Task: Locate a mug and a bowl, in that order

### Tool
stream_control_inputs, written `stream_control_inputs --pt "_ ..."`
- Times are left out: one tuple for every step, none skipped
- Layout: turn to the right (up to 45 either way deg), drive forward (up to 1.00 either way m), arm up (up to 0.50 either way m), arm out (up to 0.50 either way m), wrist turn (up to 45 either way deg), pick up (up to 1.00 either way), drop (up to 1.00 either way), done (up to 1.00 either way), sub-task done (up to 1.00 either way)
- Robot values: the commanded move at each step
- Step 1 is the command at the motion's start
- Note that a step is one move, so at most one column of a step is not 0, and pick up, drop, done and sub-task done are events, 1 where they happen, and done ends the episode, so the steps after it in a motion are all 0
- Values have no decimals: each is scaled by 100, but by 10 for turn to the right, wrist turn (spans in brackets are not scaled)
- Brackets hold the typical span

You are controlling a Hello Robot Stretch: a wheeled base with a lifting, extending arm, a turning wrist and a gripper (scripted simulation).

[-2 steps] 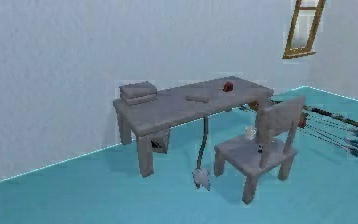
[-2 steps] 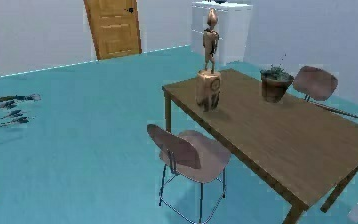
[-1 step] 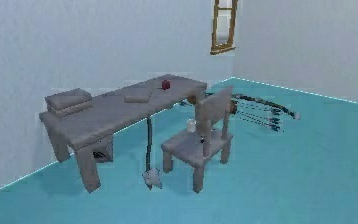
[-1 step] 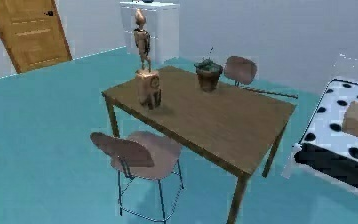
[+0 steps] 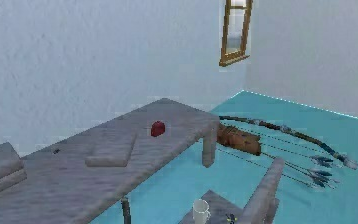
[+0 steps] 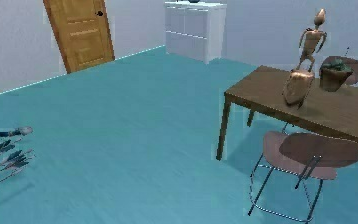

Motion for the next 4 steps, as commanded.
stream_control_inputs --pt "0 0 0 0 0 0 0 0 100" --pt "450 0 0 0 0 0 0 0 0" --pt "450 0 0 0 0 0 0 0 0" --pt "0 55 0 0 0 0 0 0 0"
